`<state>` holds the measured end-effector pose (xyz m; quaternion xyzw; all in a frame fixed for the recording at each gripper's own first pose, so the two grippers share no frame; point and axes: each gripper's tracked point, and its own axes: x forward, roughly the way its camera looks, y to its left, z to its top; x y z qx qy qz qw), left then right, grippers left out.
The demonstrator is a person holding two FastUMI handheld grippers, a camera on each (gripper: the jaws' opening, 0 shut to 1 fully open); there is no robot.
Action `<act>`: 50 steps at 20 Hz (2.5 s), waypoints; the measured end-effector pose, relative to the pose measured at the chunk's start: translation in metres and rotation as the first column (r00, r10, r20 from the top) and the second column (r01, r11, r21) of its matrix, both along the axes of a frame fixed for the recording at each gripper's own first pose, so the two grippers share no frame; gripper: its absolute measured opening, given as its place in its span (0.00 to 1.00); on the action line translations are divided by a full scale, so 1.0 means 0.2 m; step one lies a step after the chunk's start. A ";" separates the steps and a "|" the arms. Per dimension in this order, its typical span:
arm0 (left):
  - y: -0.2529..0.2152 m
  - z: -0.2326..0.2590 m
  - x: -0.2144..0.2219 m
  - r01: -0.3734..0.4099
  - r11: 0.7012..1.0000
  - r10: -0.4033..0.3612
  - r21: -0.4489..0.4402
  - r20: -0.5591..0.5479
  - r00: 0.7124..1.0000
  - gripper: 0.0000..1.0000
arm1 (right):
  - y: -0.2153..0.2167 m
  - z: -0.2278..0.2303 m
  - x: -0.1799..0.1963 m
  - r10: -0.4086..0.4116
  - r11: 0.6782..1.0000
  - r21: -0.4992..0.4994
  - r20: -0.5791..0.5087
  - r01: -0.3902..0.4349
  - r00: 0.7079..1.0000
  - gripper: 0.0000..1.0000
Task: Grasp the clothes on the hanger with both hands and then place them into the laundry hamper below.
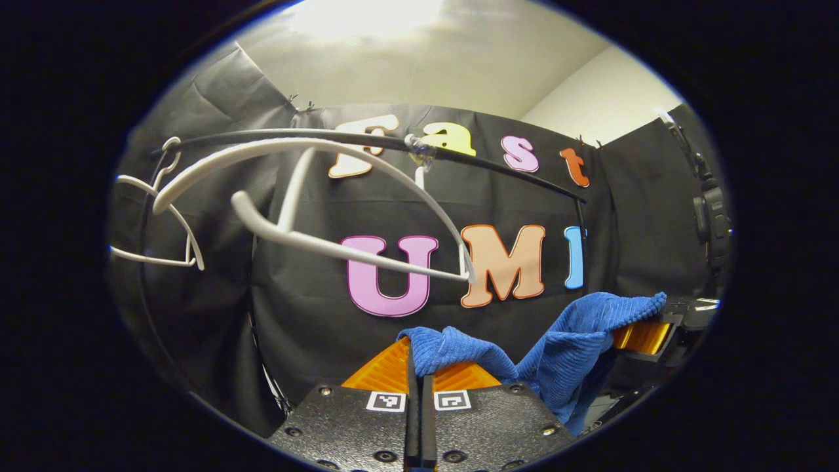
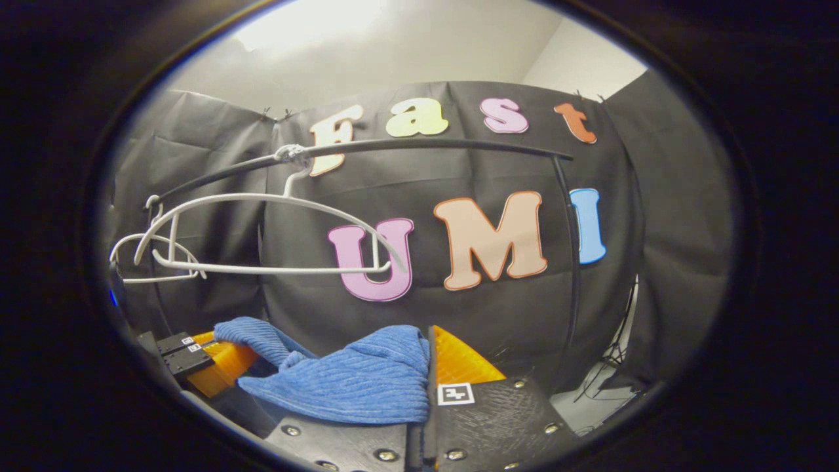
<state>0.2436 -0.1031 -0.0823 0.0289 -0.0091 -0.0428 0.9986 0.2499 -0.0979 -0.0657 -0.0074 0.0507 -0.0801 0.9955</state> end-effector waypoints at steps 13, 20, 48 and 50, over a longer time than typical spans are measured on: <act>-0.06 -0.27 0.16 0.028 0.998 -0.031 -0.049 -0.045 0.999 0.02 | 0.07 -0.29 0.16 0.125 0.980 0.160 -0.041 -0.117 0.991 0.05; 0.08 -0.79 0.23 -0.018 0.997 0.002 -0.079 -0.203 0.979 0.01 | 0.05 -0.84 0.25 0.106 0.955 0.289 -0.151 -0.059 0.983 0.05; 0.39 -2.41 -0.27 -0.073 0.996 0.078 0.041 -0.776 0.625 0.03 | -0.09 -2.51 -0.27 -0.005 0.991 0.092 -0.686 0.093 0.728 0.11; 0.41 -2.51 -0.33 -0.062 0.996 0.085 0.060 -0.821 0.565 0.04 | -0.07 -2.61 -0.32 -0.002 0.990 0.097 -0.731 0.107 0.683 0.12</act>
